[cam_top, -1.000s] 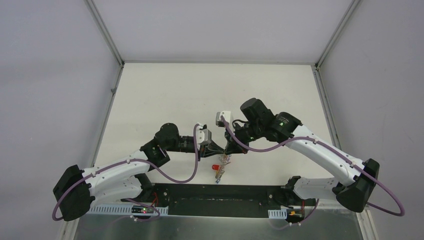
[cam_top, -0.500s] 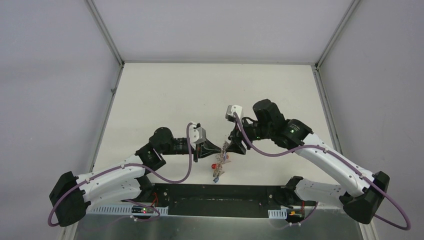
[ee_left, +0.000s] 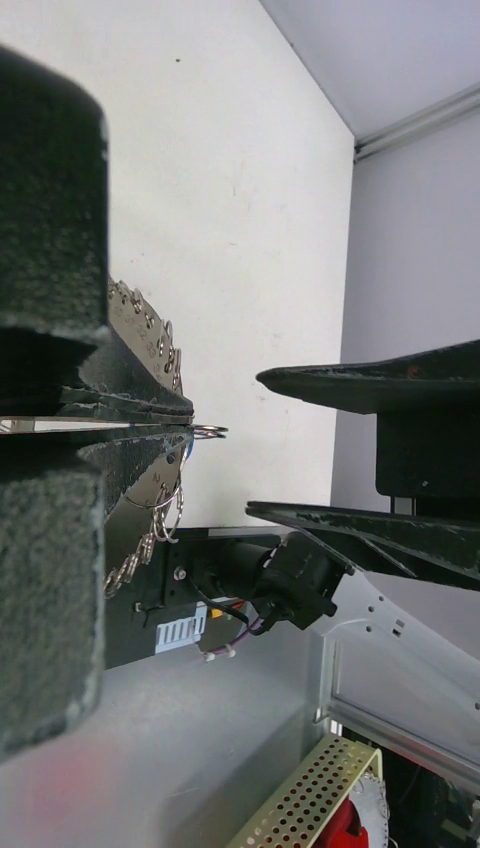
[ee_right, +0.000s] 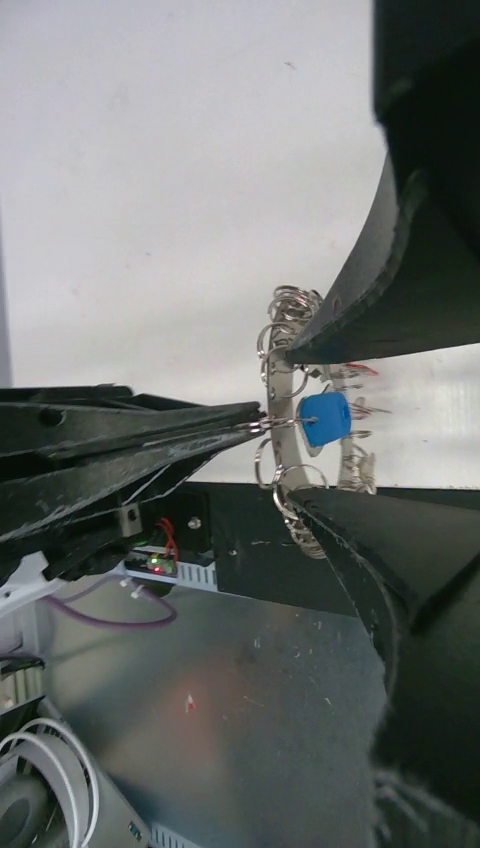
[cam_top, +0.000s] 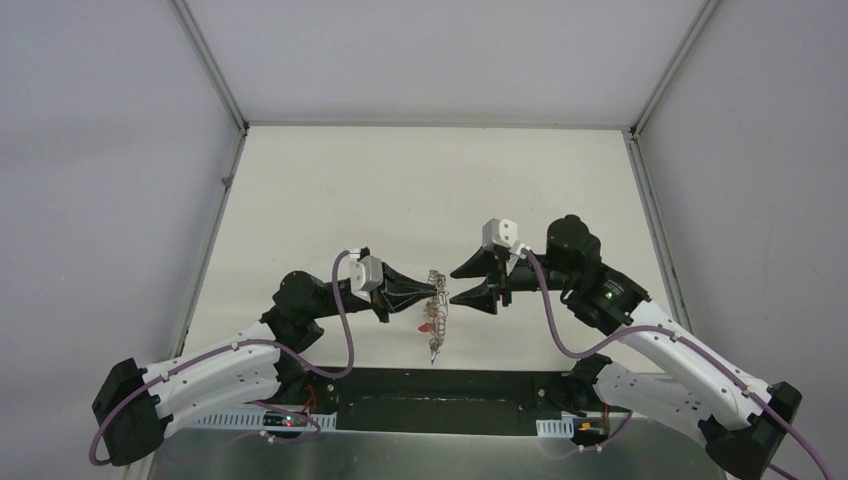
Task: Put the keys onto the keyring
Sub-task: Adjust the key on the keyring.
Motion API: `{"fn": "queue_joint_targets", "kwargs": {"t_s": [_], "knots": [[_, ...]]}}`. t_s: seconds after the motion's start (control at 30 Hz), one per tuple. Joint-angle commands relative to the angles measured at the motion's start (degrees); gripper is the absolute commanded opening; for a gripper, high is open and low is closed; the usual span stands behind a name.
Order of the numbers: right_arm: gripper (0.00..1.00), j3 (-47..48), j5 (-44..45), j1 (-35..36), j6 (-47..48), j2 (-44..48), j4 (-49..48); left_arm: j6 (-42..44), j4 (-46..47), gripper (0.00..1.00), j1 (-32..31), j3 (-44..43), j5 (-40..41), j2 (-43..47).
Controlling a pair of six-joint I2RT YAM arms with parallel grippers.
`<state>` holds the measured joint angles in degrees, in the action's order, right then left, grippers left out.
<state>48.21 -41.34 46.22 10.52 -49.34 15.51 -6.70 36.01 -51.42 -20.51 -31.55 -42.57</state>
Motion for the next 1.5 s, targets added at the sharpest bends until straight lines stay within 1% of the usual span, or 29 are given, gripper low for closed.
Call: {"fn": "queue_joint_targets", "kwargs": {"t_s": [0.0,0.23,0.3,0.47,0.6,0.67,0.73,0.87,0.97,1.03,1.17,1.2,1.23,1.3,1.33,1.47], "knots": [[0.49,-1.8,-6.2,-0.1,-2.8,2.3,-13.5,-1.7,12.3,0.0,-0.4,0.4,0.3,0.6],[0.43,-1.8,-7.7,-0.1,-4.0,-0.5,-15.2,-2.3,12.6,0.0,-0.4,0.0,0.0,0.7],[0.38,-1.8,-7.5,-0.1,-4.6,-1.3,-15.3,-2.3,11.9,0.0,-0.4,-0.3,-0.2,0.7],[0.28,-1.6,-7.4,-0.1,-5.8,-2.9,-18.4,-2.4,11.8,0.0,-0.4,-0.5,-0.3,0.7],[0.23,-1.4,-7.9,0.0,-5.8,-4.1,-18.8,-2.6,12.1,0.0,-0.4,-0.5,-0.1,0.6],[0.24,-1.6,-8.2,-0.1,-5.8,-4.4,-18.8,-2.6,12.2,0.0,-0.4,-0.5,0.0,0.7],[0.29,-1.8,-8.3,0.0,-5.8,-4.3,-18.6,-2.6,12.1,0.0,-0.4,-0.5,0.0,0.9],[0.31,-2.4,-8.2,0.0,-5.4,-3.9,-18.2,-2.6,12.1,0.0,-0.4,-0.3,0.1,1.1],[0.26,-2.8,-7.7,-0.1,-4.8,-3.7,-17.4,-2.5,11.8,0.0,-0.4,-0.3,0.0,1.2],[0.27,-2.9,-7.0,-0.1,-4.2,-3.7,-16.4,-2.5,11.7,0.0,-0.4,-0.2,0.0,1.4],[0.31,-3.3,-6.4,-0.1,-3.1,-3.7,-15.8,-2.5,11.7,0.0,-0.4,-0.2,0.0,1.6],[0.28,-3.4,-6.3,-0.1,-3.1,-3.6,-15.8,-2.5,11.6,0.0,-0.4,-0.2,0.0,1.7],[0.22,-3.5,-6.1,-0.1,-3.1,-3.5,-15.8,-2.5,11.6,0.0,-0.4,-0.2,0.0,1.7],[0.05,-3.7,-5.7,-0.1,-3.1,-3.2,-15.8,-2.5,11.4,0.0,-0.4,-0.2,0.0,1.7],[0.0,-3.7,-5.5,-0.1,-3.1,-3.1,-15.8,-2.5,11.4,0.0,-0.4,-0.2,0.0,1.8],[0.0,-4.0,-4.9,-0.1,-2.8,-2.3,-15.8,-2.4,10.9,0.0,-0.4,-0.2,0.1,2.1]]}}
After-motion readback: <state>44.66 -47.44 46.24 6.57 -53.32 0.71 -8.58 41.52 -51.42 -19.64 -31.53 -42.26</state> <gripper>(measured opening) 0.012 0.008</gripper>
